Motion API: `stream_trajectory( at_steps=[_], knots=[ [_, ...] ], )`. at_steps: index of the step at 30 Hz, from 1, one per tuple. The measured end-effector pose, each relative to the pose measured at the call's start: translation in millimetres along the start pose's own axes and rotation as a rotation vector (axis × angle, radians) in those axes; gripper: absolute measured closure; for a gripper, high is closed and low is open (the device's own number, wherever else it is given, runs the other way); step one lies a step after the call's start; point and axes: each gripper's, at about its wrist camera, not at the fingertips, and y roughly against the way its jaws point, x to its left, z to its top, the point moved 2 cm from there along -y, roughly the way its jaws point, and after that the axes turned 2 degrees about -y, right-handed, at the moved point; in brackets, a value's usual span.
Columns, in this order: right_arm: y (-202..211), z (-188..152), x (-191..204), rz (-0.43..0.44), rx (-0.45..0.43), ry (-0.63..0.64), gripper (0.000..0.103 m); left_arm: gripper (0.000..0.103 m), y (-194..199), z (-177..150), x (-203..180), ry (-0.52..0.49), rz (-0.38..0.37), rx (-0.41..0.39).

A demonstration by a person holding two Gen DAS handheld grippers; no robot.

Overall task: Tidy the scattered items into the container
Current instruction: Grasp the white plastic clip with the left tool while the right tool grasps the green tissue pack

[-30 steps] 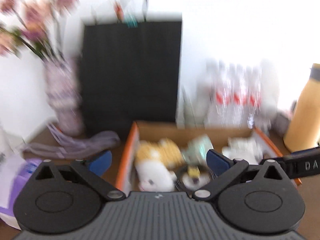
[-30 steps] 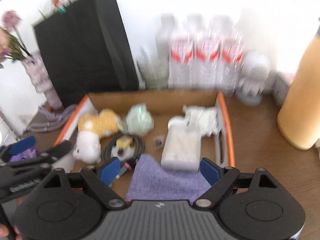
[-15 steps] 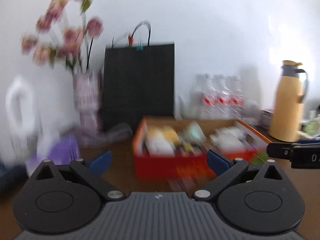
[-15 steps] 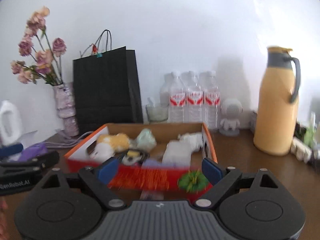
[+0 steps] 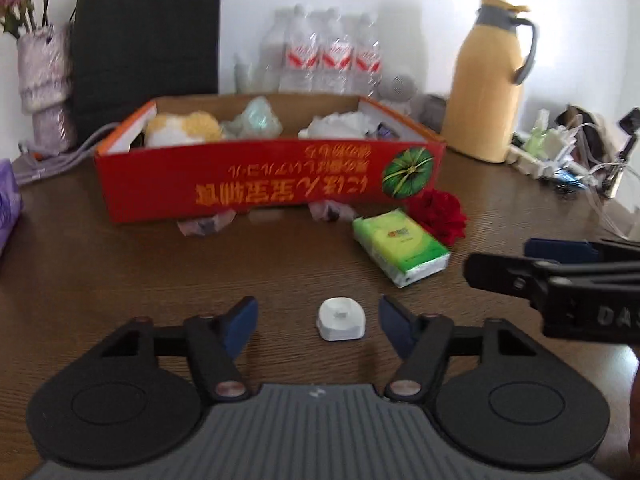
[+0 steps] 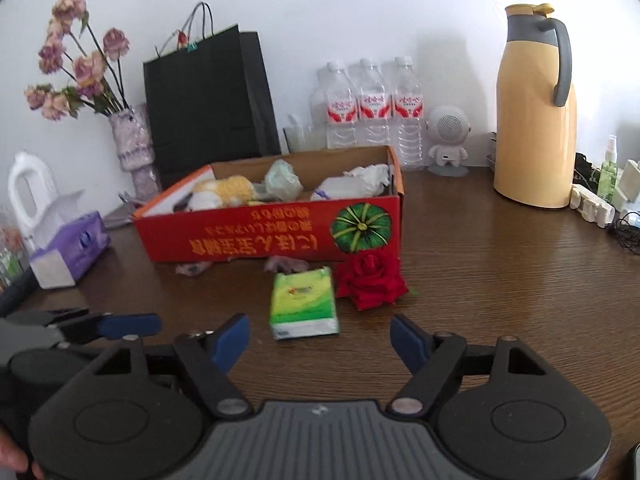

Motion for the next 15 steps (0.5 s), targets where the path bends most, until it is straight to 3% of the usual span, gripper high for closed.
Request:
stream_trajectory(
  at_steps=[3,8,12,14,15],
  knots=[
    [-12,1,-2,0.002,0.026,-0.012,0.027,0.069,-6,-1,0,0.005,-0.016,0.001],
    [-34,12,9,0.011,0.051,0.04,0.027,0.075,-1,-7,8,0.015,-0.037,-0.013],
    [-54,20,21,0.002,0.07,0.082,0.027,0.075,8,-11,22,0.054,0.008,-0.019],
    [-63,20,27,-0.007,0.08,0.101,0.031,0.075,14,-13,30,0.075,0.024,-0.024],
    [-67,20,29,-0.004,0.086,0.102,0.039,0.075,17,-13,33,0.085,0.028,-0.03]
  ],
)
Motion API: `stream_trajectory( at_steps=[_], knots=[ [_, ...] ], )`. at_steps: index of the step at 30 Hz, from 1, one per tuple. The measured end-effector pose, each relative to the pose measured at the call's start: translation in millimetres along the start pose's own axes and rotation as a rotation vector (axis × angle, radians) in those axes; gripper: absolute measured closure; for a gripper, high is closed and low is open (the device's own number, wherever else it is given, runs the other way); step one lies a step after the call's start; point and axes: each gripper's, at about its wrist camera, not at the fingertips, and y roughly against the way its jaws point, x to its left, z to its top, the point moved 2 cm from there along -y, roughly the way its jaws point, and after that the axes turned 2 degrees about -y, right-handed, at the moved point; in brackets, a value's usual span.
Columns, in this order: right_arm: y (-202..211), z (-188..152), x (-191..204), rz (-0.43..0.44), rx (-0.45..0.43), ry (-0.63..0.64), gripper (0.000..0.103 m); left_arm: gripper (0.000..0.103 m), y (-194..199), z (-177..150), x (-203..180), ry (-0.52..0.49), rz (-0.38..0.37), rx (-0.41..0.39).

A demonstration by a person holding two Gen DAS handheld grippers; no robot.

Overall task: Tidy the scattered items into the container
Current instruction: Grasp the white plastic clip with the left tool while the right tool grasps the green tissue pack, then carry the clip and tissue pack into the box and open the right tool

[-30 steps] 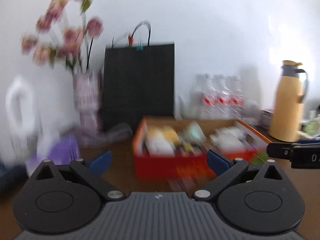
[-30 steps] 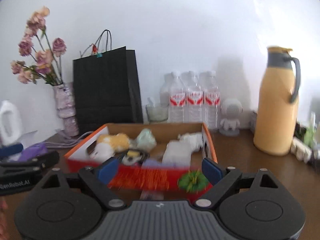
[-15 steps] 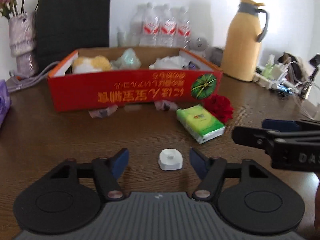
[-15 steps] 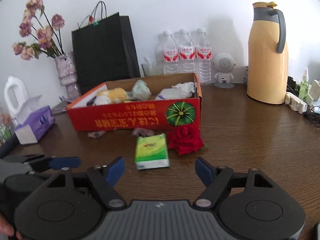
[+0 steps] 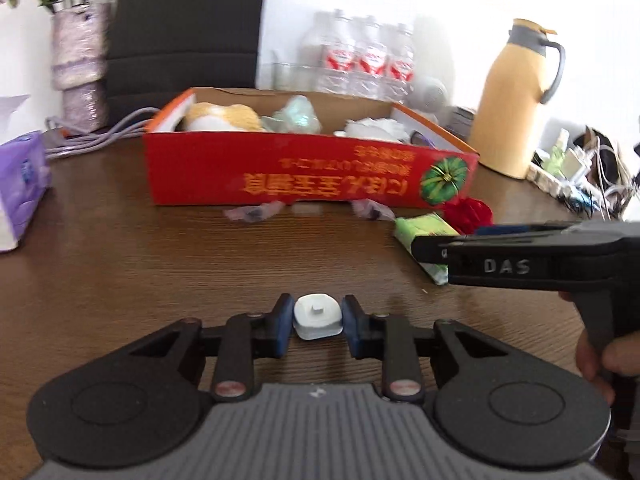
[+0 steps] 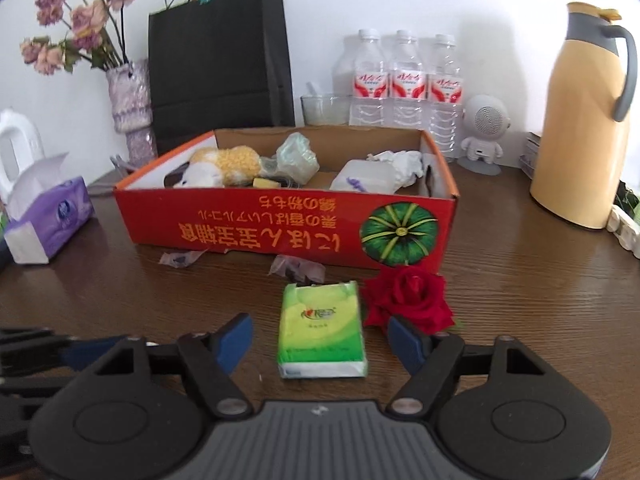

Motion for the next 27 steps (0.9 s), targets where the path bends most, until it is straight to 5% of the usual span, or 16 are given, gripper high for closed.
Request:
stream_trajectory(
  at_steps=[3,9,12,18,22,24,27],
  knots=[
    [-8,-2,7,-0.01,0.022,0.013,0.058,0.075,6,-1,8,0.015,0.01,-0.008],
    [24,-15,23,0.078,0.033,0.046,0.059,0.075,16,-4,12,0.008,0.008,-0.015],
    [58,-30,31,0.119,0.025,0.112,0.057,0.075,22,-8,9,-0.004,-0.003,-0.016],
    [96,-53,35,0.114,0.021,0.123,0.032,0.075,23,-14,-2,-0.047,-0.021,-0.008],
    [87,-55,35,0.111,0.033,0.099,0.032,0.075,25,-19,-5,-0.063,-0.017,-0.005],
    [79,-55,35,0.11,0.035,0.1,0.032,0.064,27,-20,-5,-0.061,-0.007,-0.004],
    [67,-54,35,0.094,0.052,0.1,0.034,0.062,26,-22,-4,-0.062,0.005,0.004]
  ],
)
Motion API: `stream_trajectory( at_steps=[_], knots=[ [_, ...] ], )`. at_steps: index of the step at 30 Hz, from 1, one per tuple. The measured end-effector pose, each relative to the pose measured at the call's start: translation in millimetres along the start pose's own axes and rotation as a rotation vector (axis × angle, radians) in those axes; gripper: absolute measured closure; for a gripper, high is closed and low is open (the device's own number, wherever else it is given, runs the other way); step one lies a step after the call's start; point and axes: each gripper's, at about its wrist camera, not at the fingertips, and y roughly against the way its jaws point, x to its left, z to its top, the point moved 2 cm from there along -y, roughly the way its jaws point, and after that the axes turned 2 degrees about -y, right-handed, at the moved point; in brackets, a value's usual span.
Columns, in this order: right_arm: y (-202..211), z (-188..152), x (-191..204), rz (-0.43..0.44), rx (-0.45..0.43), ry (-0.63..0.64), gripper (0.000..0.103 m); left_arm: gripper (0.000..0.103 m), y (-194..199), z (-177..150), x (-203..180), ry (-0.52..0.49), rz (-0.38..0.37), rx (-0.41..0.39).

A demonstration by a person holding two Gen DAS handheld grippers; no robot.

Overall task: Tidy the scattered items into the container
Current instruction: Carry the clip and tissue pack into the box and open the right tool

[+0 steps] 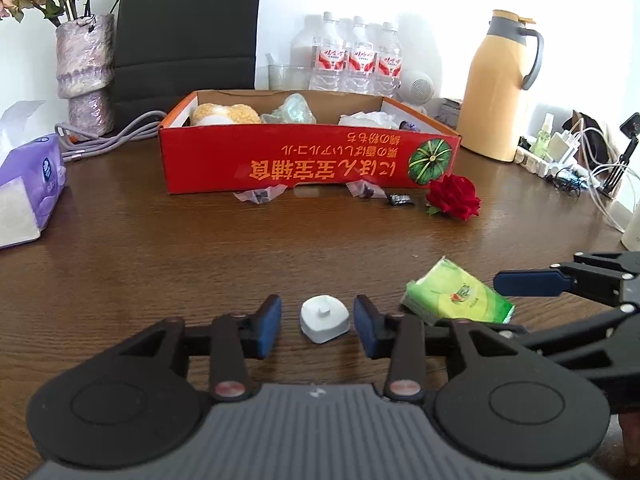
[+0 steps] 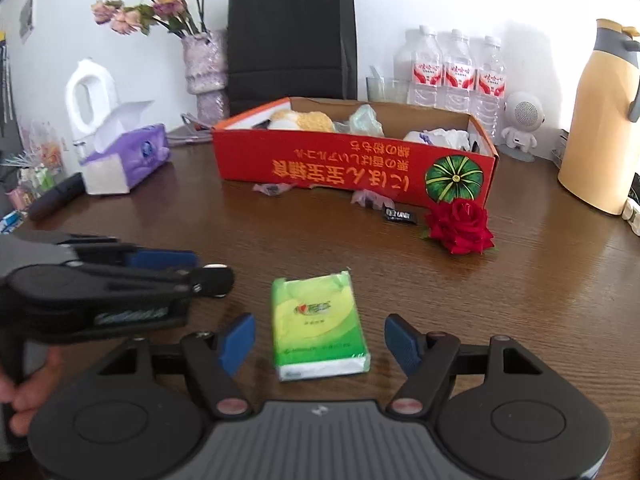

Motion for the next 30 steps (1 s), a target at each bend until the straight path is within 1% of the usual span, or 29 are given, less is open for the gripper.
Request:
stream_trajectory(
  at_steps=[2,3,4,7,9,11,14,15,18,20,22,24,27,30],
  knots=[
    [-7,1,-1,0.005,0.024,-0.003,0.044,0.063,-2,0,0,-0.005,-0.005,0.006],
    [-8,0,0,0.0,0.025,0.002,0.053,0.072,-2,0,-1,-0.01,-0.011,0.003],
    [-8,-1,1,-0.013,0.018,0.011,0.058,0.074,-3,0,-1,-0.013,-0.021,0.001],
    [-5,5,-7,-0.019,0.002,-0.026,0.059,0.075,0,5,0,0.0,-0.025,-0.022],
    [3,18,-16,-0.024,-0.041,-0.051,0.059,0.075,5,19,5,0.02,-0.054,-0.058],
    [15,44,-30,-0.027,-0.11,-0.042,0.059,0.075,9,46,12,0.009,-0.085,-0.104],
    [28,103,-54,-0.054,-0.214,0.059,0.059,0.075,7,103,28,-0.047,-0.094,-0.18],
    [30,125,-62,-0.051,-0.237,0.096,0.059,0.075,4,122,33,-0.067,-0.099,-0.198],
    [22,190,-85,0.006,-0.272,0.211,0.059,0.075,-14,174,51,-0.057,-0.112,-0.212],
    [8,221,-87,0.047,-0.277,0.343,0.058,0.075,-29,199,58,-0.036,-0.106,-0.212],
    [-15,243,-82,0.08,-0.226,0.471,0.058,0.075,-46,214,60,-0.048,-0.101,-0.199],
    [-43,258,-78,0.121,-0.147,0.552,0.058,0.075,-64,220,62,-0.067,-0.111,-0.164],
    [-87,265,-72,0.25,-0.014,0.636,0.058,0.075,-95,218,59,-0.119,-0.121,-0.087],
    [-128,258,-64,0.399,0.129,0.667,0.059,0.075,-122,205,57,-0.158,-0.152,-0.007]
  ],
)
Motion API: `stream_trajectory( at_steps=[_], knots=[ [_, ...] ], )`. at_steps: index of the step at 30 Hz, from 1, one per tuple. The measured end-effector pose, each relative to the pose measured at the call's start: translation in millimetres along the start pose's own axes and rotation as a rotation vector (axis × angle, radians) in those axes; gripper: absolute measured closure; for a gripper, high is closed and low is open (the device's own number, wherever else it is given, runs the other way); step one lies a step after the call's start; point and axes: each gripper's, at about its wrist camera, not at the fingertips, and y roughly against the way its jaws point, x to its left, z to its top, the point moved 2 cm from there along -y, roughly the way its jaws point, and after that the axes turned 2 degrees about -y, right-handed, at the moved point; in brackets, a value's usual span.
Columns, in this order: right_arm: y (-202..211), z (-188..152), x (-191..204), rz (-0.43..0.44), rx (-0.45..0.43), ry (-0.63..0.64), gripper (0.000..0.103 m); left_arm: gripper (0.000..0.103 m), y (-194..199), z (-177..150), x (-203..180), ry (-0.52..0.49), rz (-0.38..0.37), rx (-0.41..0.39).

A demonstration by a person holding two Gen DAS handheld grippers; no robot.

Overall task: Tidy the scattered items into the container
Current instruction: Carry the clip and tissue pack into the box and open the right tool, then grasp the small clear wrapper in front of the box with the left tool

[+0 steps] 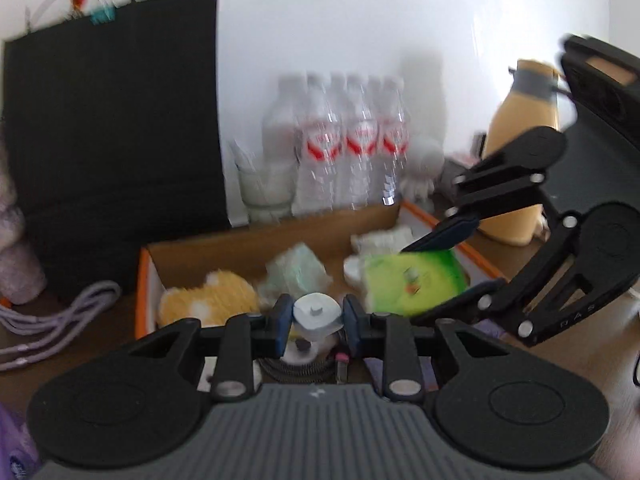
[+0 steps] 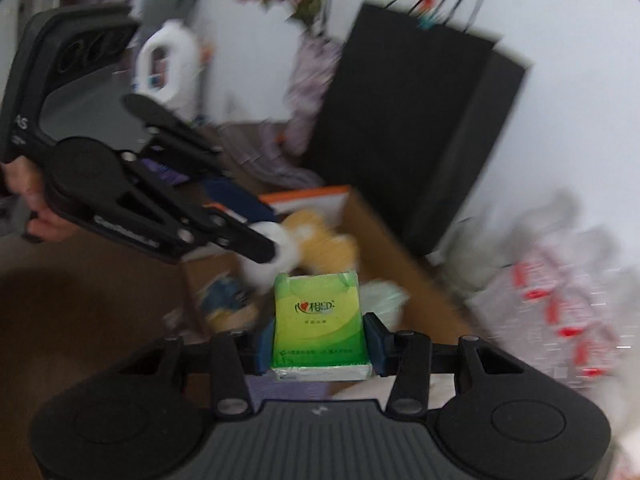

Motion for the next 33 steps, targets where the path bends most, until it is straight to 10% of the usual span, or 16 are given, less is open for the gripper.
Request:
stream_trajectory(
  at_steps=[9,12,22,28,33],
  knots=[
    [-53,-8,-2,0.243,0.138,0.047,0.051,0.071,-24,-26,16,-0.113,-0.259,0.161],
    [-47,-4,-23,0.207,0.109,-0.037,0.03,0.062,-25,-16,21,-0.094,-0.222,0.159],
    [-1,-12,-69,-0.134,0.103,-0.579,0.015,0.022,-18,12,47,0.217,0.029,0.17],
    [16,-30,-39,-0.262,0.087,-0.821,0.015,0.005,30,2,19,0.223,0.348,-0.064],
    [54,-40,39,-0.526,-0.372,-0.714,0.014,0.0,81,-35,-25,0.147,0.447,-0.448]
  ],
)
